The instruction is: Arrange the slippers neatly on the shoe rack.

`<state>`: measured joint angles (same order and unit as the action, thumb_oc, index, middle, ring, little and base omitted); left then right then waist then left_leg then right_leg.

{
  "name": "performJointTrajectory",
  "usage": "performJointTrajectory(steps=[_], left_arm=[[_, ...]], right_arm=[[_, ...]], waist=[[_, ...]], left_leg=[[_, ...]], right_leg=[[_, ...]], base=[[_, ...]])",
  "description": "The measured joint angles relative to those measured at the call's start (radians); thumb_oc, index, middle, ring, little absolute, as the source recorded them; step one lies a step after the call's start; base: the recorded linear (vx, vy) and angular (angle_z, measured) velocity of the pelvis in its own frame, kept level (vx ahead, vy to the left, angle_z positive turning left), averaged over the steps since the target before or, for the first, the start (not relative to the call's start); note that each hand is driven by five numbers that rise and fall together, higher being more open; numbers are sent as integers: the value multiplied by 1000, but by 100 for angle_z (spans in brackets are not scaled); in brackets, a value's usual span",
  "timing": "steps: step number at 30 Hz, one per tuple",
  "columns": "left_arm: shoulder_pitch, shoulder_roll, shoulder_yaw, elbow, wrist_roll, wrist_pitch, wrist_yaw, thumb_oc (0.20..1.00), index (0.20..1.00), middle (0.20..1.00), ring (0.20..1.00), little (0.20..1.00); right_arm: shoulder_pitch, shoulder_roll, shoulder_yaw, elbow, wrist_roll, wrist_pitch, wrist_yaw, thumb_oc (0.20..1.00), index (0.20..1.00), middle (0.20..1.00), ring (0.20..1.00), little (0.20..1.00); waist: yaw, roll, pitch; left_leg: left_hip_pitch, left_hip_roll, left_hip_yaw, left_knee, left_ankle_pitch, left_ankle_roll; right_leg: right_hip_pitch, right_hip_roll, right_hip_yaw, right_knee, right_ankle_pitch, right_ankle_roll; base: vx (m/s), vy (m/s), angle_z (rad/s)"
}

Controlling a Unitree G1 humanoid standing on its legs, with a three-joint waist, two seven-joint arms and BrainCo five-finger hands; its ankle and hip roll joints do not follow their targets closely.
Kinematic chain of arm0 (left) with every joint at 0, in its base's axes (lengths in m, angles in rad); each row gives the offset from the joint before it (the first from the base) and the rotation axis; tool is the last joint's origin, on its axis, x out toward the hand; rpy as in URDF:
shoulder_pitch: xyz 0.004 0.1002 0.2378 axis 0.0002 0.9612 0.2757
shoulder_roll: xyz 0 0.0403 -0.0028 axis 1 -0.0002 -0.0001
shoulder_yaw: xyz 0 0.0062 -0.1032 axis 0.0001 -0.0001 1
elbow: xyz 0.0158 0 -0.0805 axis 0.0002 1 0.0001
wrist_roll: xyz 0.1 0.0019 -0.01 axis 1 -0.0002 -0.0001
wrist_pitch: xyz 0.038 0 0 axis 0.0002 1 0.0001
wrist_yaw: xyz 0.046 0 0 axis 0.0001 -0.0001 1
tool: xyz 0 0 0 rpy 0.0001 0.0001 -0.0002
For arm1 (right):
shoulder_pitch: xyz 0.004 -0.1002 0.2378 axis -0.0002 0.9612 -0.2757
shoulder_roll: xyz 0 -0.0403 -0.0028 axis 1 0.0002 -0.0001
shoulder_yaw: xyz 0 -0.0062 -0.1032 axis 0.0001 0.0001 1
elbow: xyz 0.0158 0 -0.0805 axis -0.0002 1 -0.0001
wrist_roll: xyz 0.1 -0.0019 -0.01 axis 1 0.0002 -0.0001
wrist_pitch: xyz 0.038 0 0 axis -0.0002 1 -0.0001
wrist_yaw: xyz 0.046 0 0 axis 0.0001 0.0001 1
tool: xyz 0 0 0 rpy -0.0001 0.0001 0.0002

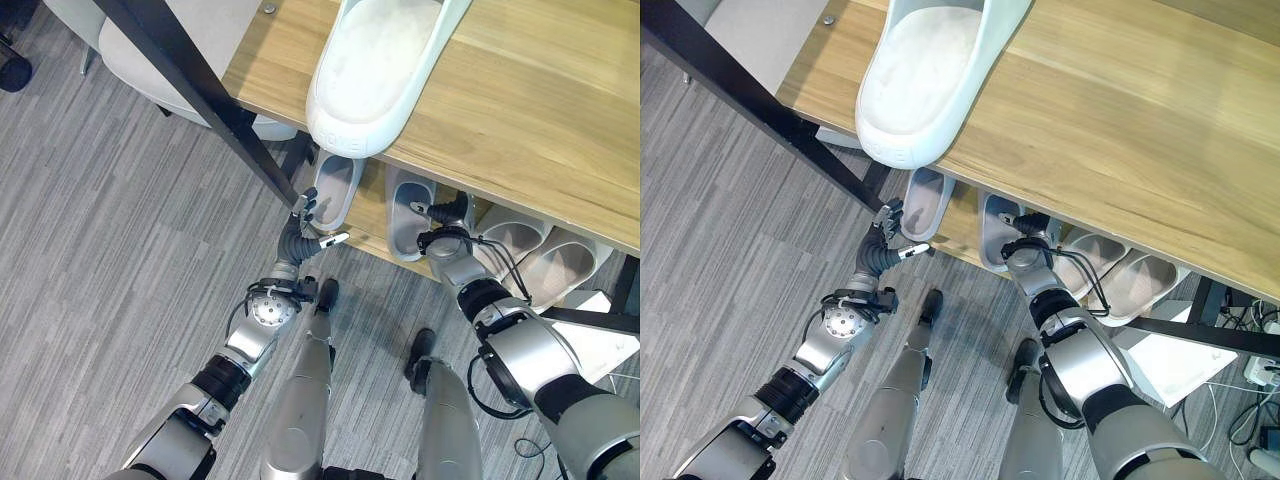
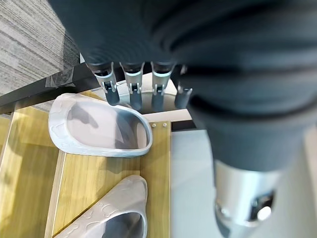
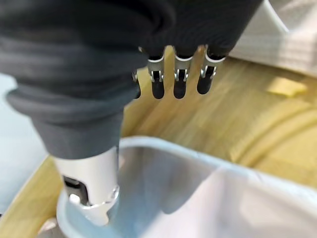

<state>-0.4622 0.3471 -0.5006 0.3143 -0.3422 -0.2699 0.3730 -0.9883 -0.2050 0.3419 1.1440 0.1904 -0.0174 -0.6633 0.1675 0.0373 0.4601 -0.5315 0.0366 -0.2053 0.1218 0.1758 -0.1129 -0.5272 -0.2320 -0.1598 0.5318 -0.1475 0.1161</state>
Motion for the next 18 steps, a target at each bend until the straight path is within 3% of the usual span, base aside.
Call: performJointTrajectory(steps=[11, 18], left_arm=[[-1, -3, -9, 4, 0, 3, -2, 1000, 1000, 1000, 1000, 1000], [-1, -23, -13, 24, 0, 22, -7, 1000, 1000, 1000, 1000, 1000]], right_arm=[[6, 71, 4, 28, 168, -69, 64, 1000, 1000, 1000, 1000, 1000], [-11, 98, -1, 25, 426, -137, 113, 1000, 1000, 1000, 1000, 1000]], waist=[[10, 3, -17], [34, 19, -35]], left_leg=[[-7, 0, -5, -6, -1, 0], [-10, -1, -12, -6, -1, -1]], right_leg=[[-2, -1, -7, -2, -4, -1], [-2, -3, -15, 4, -10, -3]], base=[[6, -6, 1], [18, -19, 3]])
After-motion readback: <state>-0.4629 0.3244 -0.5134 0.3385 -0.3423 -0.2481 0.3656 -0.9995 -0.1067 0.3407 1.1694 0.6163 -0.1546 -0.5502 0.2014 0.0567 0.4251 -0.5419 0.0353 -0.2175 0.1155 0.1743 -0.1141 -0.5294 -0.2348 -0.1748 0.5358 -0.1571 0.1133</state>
